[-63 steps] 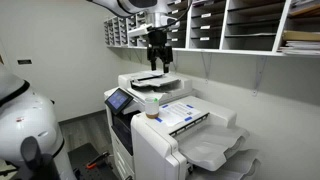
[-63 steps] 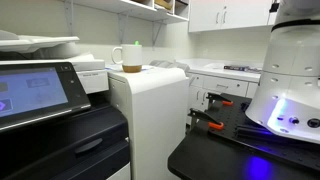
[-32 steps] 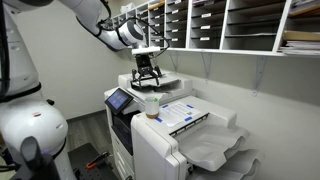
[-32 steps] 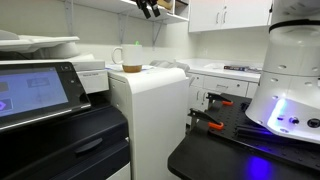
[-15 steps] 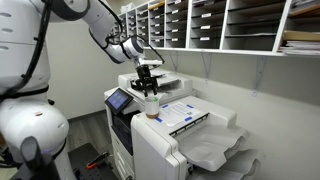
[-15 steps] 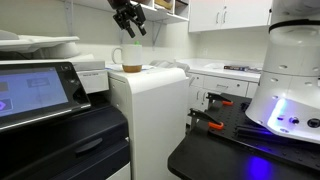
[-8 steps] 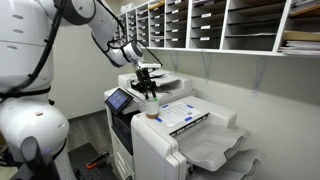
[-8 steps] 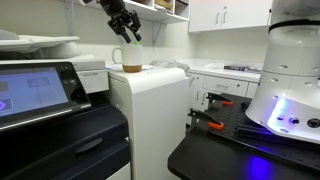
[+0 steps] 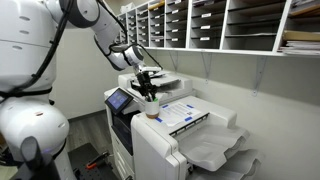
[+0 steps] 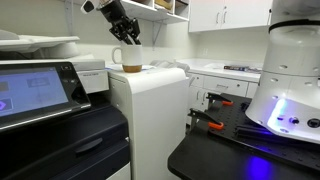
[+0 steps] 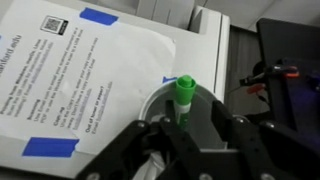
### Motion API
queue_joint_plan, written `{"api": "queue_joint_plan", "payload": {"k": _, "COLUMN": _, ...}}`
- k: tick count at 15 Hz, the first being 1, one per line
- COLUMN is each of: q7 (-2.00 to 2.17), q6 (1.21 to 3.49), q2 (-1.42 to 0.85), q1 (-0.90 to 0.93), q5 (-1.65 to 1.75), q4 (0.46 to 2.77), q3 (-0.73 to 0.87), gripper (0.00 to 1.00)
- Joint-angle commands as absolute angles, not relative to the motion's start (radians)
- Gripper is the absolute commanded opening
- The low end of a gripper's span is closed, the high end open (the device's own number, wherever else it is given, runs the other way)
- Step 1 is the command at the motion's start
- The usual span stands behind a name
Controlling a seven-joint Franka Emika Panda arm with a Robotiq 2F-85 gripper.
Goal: Take the green marker out of the white and brown mug
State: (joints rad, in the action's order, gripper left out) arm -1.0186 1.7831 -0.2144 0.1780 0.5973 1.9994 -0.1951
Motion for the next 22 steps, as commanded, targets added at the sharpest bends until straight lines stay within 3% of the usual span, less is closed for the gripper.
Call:
{"api": "queue_joint_plan", "payload": {"k": 1, "q7": -1.028, "q6": 1.796, "q2": -0.226, "q1": 0.175, "q5": 0.637, "q4": 1.995, "q3": -0.196, "gripper": 0.43}}
{"api": "queue_joint_plan", "payload": {"k": 4, "q7": -1.026, "q6": 1.797, "q2": -0.23, "q1": 0.176, "q5": 0.661, "q4": 1.999, "q3": -0.196, "gripper": 0.31}}
{"api": "queue_joint_plan", "payload": {"k": 5, "q7": -1.023, "q6": 1.8, "q2": -0.23, "q1": 0.176, "q5": 0.67, "q4": 2.001, "q3": -0.196, "gripper": 0.16}}
{"api": "queue_joint_plan", "payload": {"k": 7, "q7": -1.013, "q6": 1.812, "q2": -0.225, "q1": 0.178, "q5": 0.702, "q4": 2.009, "q3": -0.195, "gripper": 0.01}}
{"api": "queue_joint_plan", "payload": {"k": 15, "q7": -1.133, "q6": 1.835, "q2": -0.06, "q1": 0.132, "q5": 0.551, "q4": 2.047, "q3": -0.19, "gripper": 0.05}}
{"api": "queue_joint_plan", "payload": {"k": 22, "q7": -1.102, "q6": 1.823, "q2": 0.098, "q1": 0.083, "q5": 0.361, "q4": 2.024, "q3": -0.083, "gripper": 0.05}}
